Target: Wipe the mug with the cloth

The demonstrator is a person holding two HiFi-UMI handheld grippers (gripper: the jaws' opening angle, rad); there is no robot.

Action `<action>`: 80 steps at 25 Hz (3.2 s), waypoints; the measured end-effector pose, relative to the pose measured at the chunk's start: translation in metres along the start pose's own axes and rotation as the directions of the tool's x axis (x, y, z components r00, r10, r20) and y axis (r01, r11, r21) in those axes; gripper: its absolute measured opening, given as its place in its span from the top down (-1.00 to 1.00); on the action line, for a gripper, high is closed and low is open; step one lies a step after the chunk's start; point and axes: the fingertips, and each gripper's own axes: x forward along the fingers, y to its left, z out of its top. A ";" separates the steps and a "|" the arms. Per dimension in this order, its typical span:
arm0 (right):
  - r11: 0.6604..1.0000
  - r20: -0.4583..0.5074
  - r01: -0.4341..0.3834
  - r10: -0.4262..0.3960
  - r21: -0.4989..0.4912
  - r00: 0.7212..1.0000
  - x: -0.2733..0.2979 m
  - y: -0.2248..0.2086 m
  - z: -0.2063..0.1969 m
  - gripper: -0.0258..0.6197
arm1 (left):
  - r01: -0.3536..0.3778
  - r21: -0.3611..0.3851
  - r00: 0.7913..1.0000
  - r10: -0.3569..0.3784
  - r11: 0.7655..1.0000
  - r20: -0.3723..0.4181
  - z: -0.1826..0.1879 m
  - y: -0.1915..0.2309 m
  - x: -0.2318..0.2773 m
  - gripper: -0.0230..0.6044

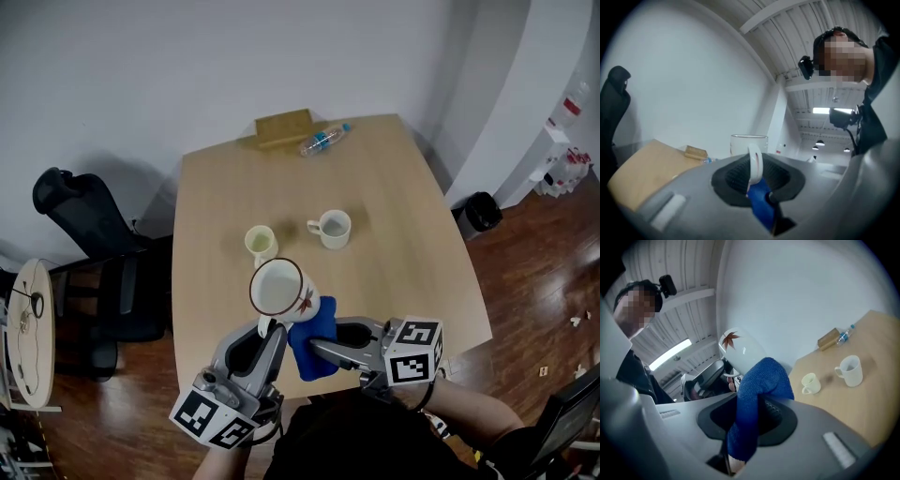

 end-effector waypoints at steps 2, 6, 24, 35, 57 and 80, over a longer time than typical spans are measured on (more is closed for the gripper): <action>0.997 0.018 0.025 -0.026 0.073 0.999 -0.006 -0.014 -0.001 0.60 | 0.016 -0.012 1.000 -0.016 1.000 -0.004 -0.004 -0.003 -0.002 0.74; 0.991 -0.005 0.069 -0.069 0.111 0.998 -0.002 -0.030 -0.007 0.60 | 0.059 -0.037 0.998 -0.060 0.998 -0.031 -0.019 -0.020 0.002 0.74; 0.924 -0.017 0.372 -0.372 0.083 0.928 -0.078 -0.114 -0.017 0.60 | -0.416 0.159 0.887 0.438 0.896 -0.149 -0.114 0.098 -0.052 0.74; 0.953 -0.200 0.000 0.063 0.302 0.978 -0.009 -0.113 -0.102 0.59 | -0.501 0.103 0.803 0.506 0.859 -0.314 -0.250 0.142 -0.070 0.74; 0.697 -0.405 0.684 -0.574 0.216 0.712 -0.133 -0.261 -0.197 0.33 | -0.426 0.145 0.799 0.446 0.893 -0.403 -0.298 0.130 -0.103 0.71; 0.512 -0.122 0.857 -0.855 -0.053 0.504 -0.193 -0.179 -0.147 0.12 | -0.412 0.311 0.757 0.512 0.857 -0.407 -0.287 0.115 -0.176 0.38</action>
